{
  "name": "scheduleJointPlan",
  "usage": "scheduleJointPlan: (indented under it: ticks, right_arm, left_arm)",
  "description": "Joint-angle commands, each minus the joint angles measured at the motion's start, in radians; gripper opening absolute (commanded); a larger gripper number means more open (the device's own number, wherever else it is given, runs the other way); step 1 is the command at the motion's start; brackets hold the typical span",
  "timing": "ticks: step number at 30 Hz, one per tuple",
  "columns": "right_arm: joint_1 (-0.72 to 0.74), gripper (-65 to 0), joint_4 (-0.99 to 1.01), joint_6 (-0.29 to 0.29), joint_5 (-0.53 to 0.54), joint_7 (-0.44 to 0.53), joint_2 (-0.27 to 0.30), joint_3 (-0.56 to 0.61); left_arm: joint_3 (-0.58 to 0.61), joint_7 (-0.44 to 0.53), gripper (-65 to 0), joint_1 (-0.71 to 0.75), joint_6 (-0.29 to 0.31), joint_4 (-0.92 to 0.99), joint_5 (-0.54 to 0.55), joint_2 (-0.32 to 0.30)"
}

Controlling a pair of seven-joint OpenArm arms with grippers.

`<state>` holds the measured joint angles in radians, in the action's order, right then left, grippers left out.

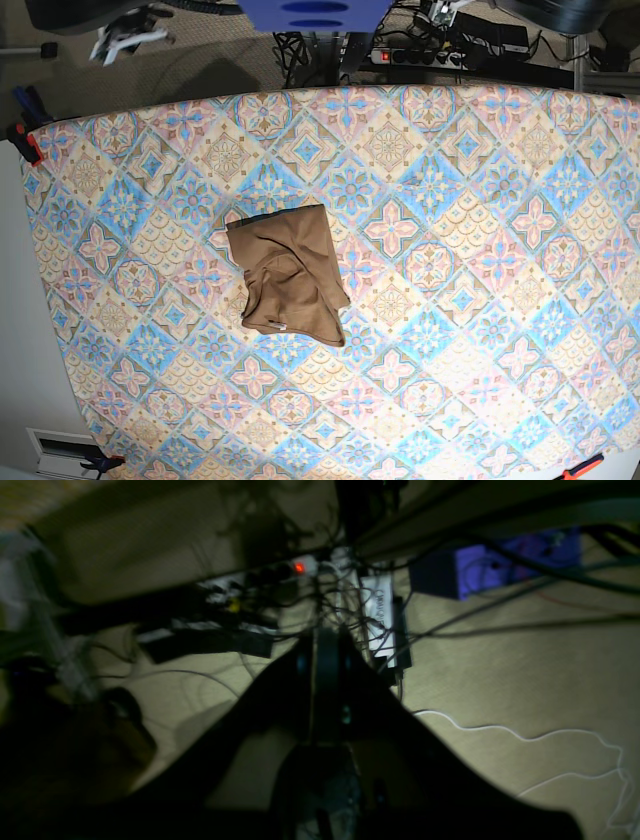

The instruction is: Layout the t-shirt on the table in an organized manner, then fold the t-shirt properly

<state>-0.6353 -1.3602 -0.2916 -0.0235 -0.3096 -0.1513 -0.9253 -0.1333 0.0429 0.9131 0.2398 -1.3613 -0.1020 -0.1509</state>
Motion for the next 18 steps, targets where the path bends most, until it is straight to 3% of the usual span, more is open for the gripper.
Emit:
scheduleJointPlan:
  ticks: [1, 5, 8, 11, 14, 18]
  right_arm:
    - [-0.014, -65.0, 0.043, -0.004, 0.010, 0.051, 0.006, -0.005]
    - [0.093, -65.0, 0.224, -0.004, -0.071, 0.197, 0.046, -0.005]
    - [0.200, -65.0, 0.365, -0.004, -0.161, 0.231, 0.080, -0.028]
    - [0.266, -65.0, 0.514, -0.004, -0.218, 0.232, 0.089, -0.099]
    - [0.346, -65.0, 0.651, -0.001, -0.270, 0.232, 0.098, -0.163]
    - [0.435, -65.0, 0.810, 0.025, -0.323, 0.280, 0.174, -0.182]
  left_arm:
    - [-0.001, 0.013, -65.0, -0.012, 0.000, 0.056, 0.006, -0.005]
    - [-0.001, 0.015, -65.0, -0.147, 0.000, 0.282, 0.005, -0.013]
    - [0.001, 0.019, -65.0, -0.245, 0.000, 0.443, 0.005, -0.043]
    - [0.001, 0.119, -65.0, -0.360, 0.000, 0.659, -0.006, -0.065]
    - [0.001, 0.222, -65.0, -0.519, 0.000, 0.957, -0.097, -0.095]
    - [0.001, 0.383, -65.0, -0.754, -0.003, 1.361, -0.221, -0.129]
